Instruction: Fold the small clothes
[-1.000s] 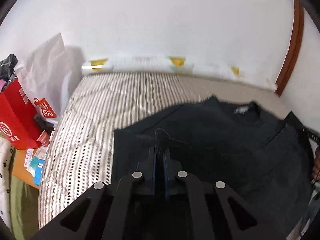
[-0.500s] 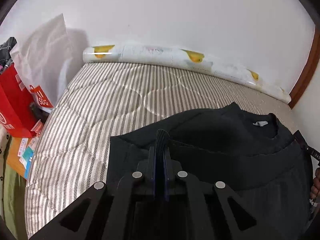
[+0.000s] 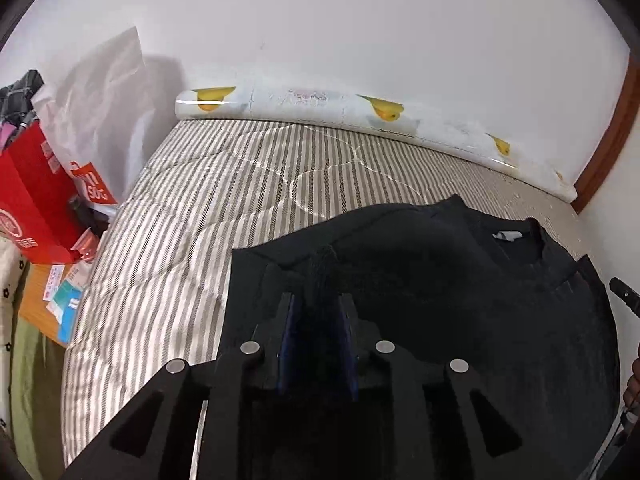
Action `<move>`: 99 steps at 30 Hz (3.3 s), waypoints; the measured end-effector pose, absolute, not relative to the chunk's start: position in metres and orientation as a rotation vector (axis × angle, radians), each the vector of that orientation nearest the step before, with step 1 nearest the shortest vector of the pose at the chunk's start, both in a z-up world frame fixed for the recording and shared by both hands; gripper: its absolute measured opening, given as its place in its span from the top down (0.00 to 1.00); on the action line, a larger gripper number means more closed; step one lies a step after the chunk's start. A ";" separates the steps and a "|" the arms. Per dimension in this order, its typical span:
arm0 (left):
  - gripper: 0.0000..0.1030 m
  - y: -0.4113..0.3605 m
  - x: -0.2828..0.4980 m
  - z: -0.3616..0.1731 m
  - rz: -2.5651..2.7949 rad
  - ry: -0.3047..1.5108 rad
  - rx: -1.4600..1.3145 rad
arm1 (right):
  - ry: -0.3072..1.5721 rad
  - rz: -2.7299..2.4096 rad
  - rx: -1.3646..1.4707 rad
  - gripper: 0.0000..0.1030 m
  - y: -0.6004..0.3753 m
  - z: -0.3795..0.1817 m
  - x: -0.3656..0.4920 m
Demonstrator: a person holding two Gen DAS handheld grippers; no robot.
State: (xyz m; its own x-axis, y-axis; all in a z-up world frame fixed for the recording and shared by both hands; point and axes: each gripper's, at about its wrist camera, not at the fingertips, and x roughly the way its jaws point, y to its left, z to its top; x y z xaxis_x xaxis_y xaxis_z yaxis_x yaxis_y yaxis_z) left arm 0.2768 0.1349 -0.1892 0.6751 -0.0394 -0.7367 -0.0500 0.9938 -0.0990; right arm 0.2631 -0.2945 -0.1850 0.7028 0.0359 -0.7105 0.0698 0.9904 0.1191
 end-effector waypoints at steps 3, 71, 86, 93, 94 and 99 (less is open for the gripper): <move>0.74 0.136 0.256 -0.186 -0.011 0.830 -0.131 | 0.781 0.049 0.114 0.58 -0.252 -0.184 0.248; 0.83 0.131 0.099 -0.149 -0.164 0.627 -0.461 | 0.805 0.090 -0.029 0.59 -0.194 -0.215 0.022; 0.84 -0.046 0.126 -0.157 -0.513 0.775 -0.176 | 0.789 -0.077 0.145 0.59 -0.285 -0.210 -0.017; 0.75 -0.052 0.123 -0.169 -0.567 0.800 -0.112 | 0.772 -0.039 0.157 0.57 -0.282 -0.194 -0.013; 0.67 -0.049 0.120 -0.166 -0.575 0.789 -0.106 | 0.767 -0.029 0.156 0.55 -0.278 -0.192 -0.009; 0.49 -0.013 0.093 -0.164 -0.592 0.786 -0.086 | 0.712 0.074 0.169 0.35 -0.246 -0.173 0.015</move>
State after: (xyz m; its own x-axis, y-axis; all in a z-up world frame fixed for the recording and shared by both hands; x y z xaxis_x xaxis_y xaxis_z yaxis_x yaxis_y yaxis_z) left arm 0.0926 -0.0131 -0.1640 0.5540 -0.5311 -0.6411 0.4688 0.8354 -0.2870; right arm 0.0152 -0.2457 -0.1729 0.7553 0.1252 -0.6433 -0.0104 0.9837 0.1793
